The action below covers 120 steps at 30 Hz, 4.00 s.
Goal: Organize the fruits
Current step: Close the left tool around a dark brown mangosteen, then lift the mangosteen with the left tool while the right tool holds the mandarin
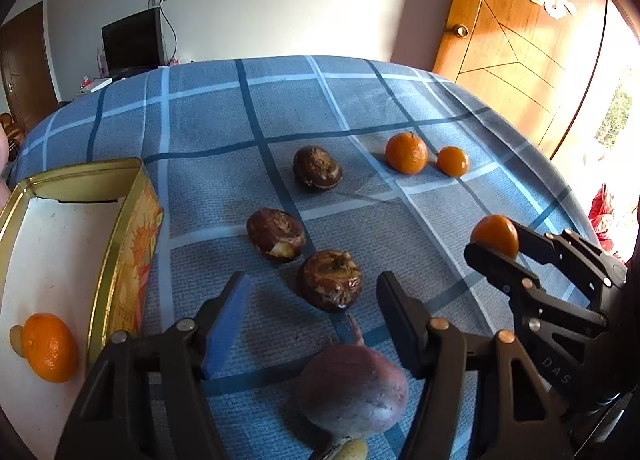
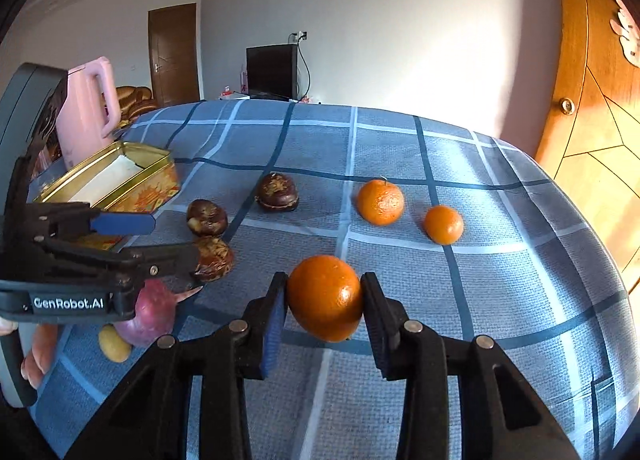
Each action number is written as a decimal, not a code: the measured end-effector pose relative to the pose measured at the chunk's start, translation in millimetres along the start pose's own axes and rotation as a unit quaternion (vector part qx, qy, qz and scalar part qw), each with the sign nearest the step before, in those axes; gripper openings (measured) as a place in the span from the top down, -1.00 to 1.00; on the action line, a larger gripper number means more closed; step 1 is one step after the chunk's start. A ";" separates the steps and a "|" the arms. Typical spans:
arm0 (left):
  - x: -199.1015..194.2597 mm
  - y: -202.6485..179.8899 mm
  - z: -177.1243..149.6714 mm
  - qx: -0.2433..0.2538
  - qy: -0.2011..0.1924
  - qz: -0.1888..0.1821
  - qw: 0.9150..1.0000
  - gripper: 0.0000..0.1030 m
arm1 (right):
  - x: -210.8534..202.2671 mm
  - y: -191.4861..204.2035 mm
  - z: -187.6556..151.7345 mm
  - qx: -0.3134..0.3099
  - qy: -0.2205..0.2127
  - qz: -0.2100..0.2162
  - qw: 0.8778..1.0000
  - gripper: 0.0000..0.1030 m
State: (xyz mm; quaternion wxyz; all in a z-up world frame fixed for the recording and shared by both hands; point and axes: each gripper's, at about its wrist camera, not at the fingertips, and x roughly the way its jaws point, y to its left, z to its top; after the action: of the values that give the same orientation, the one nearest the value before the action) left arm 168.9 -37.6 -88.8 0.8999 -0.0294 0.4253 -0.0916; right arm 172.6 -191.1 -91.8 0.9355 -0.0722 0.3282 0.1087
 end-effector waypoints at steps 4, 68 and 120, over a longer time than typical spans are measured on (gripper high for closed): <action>13.4 -1.1 5.2 0.002 0.023 -0.006 1.000 -0.23 | 5.4 -4.0 5.2 0.007 0.003 -0.003 1.000 0.25; -53.7 -7.0 -27.4 0.045 -0.196 0.044 0.979 0.17 | -44.1 1.9 -5.1 -0.016 -0.140 0.026 0.990 0.25; -87.0 -10.2 -48.6 0.051 -0.285 0.077 0.954 0.17 | -67.4 2.4 -14.4 -0.021 -0.208 0.014 0.978 0.25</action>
State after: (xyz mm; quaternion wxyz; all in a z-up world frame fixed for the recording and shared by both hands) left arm 75.9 -29.8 -52.2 0.9884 0.0244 0.1467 -0.0311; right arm 112.1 -202.3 -60.6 0.9800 -0.0631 0.1251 0.1410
